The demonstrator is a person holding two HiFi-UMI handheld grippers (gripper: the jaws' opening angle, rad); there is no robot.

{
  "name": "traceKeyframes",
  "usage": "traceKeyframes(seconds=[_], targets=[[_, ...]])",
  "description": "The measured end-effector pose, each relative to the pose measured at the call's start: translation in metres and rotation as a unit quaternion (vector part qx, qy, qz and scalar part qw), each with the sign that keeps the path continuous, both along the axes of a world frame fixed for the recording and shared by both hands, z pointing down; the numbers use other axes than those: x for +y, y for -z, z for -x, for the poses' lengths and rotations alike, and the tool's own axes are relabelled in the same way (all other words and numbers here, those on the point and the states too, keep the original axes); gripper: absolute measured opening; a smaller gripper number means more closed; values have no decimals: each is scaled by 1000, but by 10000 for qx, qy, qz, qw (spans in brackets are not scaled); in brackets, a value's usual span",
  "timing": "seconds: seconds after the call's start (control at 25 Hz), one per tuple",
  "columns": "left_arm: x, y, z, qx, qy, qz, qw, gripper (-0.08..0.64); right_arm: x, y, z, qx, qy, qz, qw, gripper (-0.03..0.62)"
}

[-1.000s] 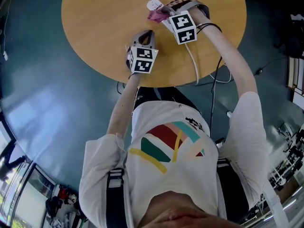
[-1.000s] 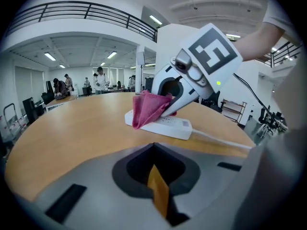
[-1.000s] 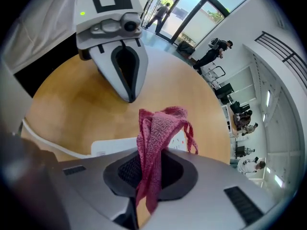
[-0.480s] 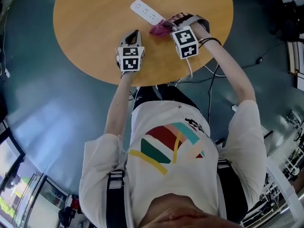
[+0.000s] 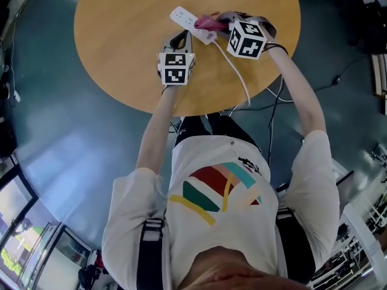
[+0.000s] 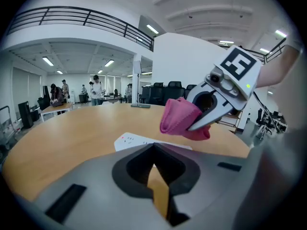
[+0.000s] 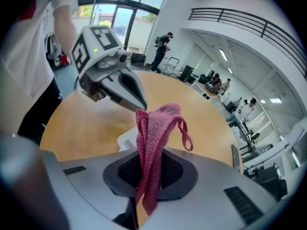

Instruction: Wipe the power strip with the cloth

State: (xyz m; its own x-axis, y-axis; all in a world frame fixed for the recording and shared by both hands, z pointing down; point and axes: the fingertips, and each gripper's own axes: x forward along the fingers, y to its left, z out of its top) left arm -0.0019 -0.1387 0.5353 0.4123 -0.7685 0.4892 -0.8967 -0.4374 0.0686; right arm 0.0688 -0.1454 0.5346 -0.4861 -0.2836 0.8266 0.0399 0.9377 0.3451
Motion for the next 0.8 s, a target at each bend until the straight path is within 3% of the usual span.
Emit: traceKeyframes(seconds=[0.28, 0.48, 0.64, 0.8], targets=[[-36, -2, -14, -155, -282, -147, 9994, 41, -73, 4, 25, -406, -799, 1119, 9897, 38], [-48, -16, -5, -278, -505, 12, 9983, 41, -91, -12, 67, -276, -755, 1971, 9771, 38], [-50, -10, 10, -19, -450, 66, 9990, 41, -90, -22, 98, -31, -571, 2242, 9729, 38], [-50, -10, 19, 51, -521, 78, 9986, 41, -104, -21, 107, -124, -807, 2405, 9672, 38]])
